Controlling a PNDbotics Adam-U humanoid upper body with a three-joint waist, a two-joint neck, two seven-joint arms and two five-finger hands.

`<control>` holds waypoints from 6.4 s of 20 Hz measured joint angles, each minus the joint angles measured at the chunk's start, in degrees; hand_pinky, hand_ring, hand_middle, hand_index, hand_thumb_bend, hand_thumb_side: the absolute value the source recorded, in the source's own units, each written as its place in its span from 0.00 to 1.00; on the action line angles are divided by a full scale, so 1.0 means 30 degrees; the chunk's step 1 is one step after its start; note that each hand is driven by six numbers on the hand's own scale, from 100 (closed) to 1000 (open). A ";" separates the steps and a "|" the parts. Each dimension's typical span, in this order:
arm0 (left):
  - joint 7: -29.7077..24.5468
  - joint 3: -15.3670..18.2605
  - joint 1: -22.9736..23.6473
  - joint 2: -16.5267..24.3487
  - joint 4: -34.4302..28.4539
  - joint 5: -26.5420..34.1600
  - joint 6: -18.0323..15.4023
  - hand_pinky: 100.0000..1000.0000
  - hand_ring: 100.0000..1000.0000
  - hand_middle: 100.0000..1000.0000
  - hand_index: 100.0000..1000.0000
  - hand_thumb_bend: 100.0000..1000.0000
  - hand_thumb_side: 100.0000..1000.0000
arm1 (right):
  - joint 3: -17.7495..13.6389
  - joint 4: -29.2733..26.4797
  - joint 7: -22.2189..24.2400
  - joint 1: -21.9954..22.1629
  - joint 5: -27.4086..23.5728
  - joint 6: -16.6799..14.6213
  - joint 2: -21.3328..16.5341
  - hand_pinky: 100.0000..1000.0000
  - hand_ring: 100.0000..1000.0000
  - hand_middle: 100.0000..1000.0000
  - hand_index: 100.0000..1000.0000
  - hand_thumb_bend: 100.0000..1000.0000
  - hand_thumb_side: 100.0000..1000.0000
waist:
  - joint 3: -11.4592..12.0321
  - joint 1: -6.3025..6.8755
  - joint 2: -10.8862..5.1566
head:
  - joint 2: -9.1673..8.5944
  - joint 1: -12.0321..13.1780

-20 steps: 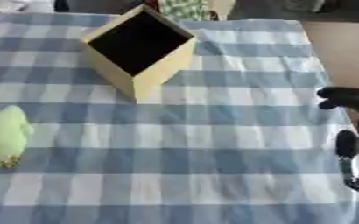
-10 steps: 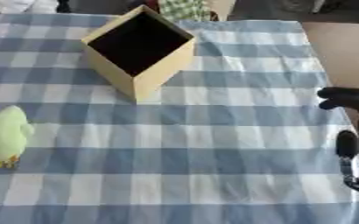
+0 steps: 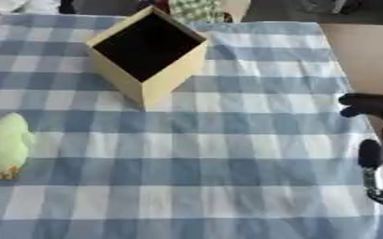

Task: Pick up objects on the table and place them in the box.

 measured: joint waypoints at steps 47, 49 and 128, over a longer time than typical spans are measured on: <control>-0.4763 -0.2822 -0.1896 -0.1544 0.1904 -0.2829 0.2228 0.63 0.82 0.88 0.95 0.16 0.00 | 0.0234 0.0000 0.0762 -0.0159 -0.0419 0.0178 0.0332 0.72 0.65 0.51 0.75 0.00 0.70 | -0.0229 -0.0286 0.0102 | -0.0166 0.0416; -0.4945 -0.2939 -0.2044 -0.1596 0.2153 -0.2895 0.2166 0.64 0.83 0.89 0.95 0.16 0.00 | 0.0235 0.0000 0.0787 -0.0162 -0.0467 0.0196 0.0334 0.72 0.65 0.51 0.75 0.00 0.70 | -0.0231 -0.0281 0.0102 | -0.0166 0.0416; -0.1740 -0.1912 -1.3908 -1.3135 1.2678 -0.6839 0.2263 0.02 0.40 0.43 0.64 0.00 0.19 | 0.0359 0.0000 0.1912 -0.0588 -0.1399 0.0403 0.0578 0.71 0.65 0.49 0.75 0.00 0.71 | -0.1263 -0.0060 0.0323 | -0.0669 0.1147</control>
